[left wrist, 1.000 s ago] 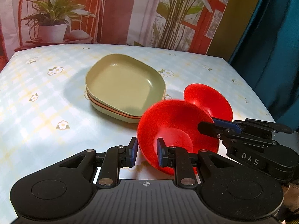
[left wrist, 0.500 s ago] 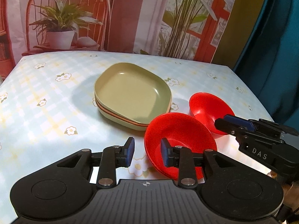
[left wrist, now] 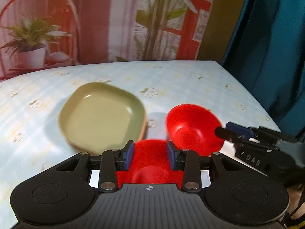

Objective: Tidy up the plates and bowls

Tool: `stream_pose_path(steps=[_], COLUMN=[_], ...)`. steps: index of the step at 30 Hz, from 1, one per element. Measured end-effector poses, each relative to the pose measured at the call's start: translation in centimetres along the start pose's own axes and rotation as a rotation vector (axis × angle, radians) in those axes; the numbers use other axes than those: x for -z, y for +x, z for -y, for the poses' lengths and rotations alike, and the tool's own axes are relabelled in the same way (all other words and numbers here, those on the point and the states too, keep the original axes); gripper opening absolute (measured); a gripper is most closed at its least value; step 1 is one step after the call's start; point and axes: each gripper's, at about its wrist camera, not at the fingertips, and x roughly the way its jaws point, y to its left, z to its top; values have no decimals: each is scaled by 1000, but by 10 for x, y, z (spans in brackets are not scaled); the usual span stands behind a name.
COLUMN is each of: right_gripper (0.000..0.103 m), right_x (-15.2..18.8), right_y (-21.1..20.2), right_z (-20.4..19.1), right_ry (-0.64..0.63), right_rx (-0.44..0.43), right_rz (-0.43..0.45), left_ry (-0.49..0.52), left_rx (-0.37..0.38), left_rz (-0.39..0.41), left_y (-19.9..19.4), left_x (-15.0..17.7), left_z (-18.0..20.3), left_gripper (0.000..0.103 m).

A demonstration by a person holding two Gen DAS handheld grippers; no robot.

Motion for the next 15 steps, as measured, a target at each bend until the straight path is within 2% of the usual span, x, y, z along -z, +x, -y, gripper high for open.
stream_pose_path(steps=[4,9,15], right_gripper=[32,33,37], right_x=[2,6,9], right_y=[5,11,18], right_z=[11,19,26], right_ry=[31,63,102], right_rx=[3,-9,-33], right_rz=[-7,-24,-41], left_ry=[9,18,35], left_rx=[30,48,46], left_rz=[-28,-67,-109], left_y=[19,41,63], left_x=[-13,-23,-29], left_z=[8,16,22], left_gripper=[38,38,38])
